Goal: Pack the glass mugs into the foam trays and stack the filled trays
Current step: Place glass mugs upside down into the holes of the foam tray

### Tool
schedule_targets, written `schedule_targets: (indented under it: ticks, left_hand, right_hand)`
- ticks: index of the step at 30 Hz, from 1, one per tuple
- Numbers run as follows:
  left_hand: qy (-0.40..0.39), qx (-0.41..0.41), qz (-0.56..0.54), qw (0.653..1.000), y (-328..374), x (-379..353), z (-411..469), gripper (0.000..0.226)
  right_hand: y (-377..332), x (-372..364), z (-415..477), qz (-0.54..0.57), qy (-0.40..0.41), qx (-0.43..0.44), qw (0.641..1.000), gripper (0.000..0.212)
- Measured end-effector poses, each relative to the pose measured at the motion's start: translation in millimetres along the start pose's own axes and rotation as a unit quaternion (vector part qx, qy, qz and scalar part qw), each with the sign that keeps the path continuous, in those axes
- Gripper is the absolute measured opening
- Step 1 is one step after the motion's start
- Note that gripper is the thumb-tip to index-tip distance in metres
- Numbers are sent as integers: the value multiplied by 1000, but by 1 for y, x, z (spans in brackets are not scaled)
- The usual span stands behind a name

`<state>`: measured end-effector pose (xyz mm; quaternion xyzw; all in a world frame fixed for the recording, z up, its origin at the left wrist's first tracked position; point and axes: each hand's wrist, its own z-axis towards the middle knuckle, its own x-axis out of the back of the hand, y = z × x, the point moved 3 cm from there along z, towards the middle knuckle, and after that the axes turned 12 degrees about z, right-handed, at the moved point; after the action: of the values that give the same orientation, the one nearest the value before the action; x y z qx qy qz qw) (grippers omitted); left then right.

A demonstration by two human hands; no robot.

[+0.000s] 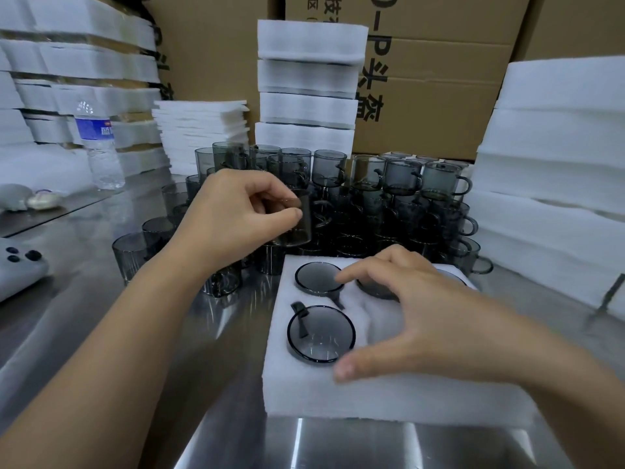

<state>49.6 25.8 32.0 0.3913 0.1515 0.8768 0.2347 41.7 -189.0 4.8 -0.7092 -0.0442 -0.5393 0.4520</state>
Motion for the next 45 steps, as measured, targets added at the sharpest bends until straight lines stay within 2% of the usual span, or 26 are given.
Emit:
schedule_targets:
  ticks: [4,7,11,14,16,18,21,23,25,29,34,37,42,45]
  left_hand:
    - [8,-19,1,1000,8,-9,-3,19]
    - [14,-36,-2,999,13,-15,-6,19]
    - [19,-65,-5,998,19,-21,-9,8]
    - [31,-97,-6,995,24,-23,-11,18]
    - [47,-122,0,991,27,-25,-12,20]
    - [62,-147,6,987,30,-27,-13,17]
    - [65,-185,12,980,33,-32,-15,15]
    - [59,-197,18,978,33,-37,-17,16]
    - [44,-202,27,978,33,-42,-18,15]
    - [11,-227,36,973,32,-52,-21,12]
    - [19,-220,31,975,31,-53,-21,12]
    - [27,-207,14,978,31,-51,-21,24]
    - [-12,-168,-31,985,32,-53,-21,72]
    - [-32,-132,-56,989,28,-55,-20,89]
  right_hand:
    - [5,10,-8,-67,-96,47,992,83]
    - [6,12,-6,-58,-97,74,991,71]
    - [8,10,0,-38,-82,94,991,61]
    - [10,8,3,-37,-66,90,993,60]
    - [10,11,5,-6,-34,81,996,66]
    - [12,18,9,103,40,65,992,71]
    - [22,24,18,255,191,31,947,70]
    - [27,21,23,310,247,3,918,62]
    - [32,18,26,335,269,-16,903,54]
    - [37,19,27,366,287,-24,885,53]
    - [38,14,30,382,308,2,872,30]
    - [37,13,32,386,319,17,866,26]
    - [41,14,33,385,327,20,863,24]
    - [42,16,32,375,353,34,857,22]
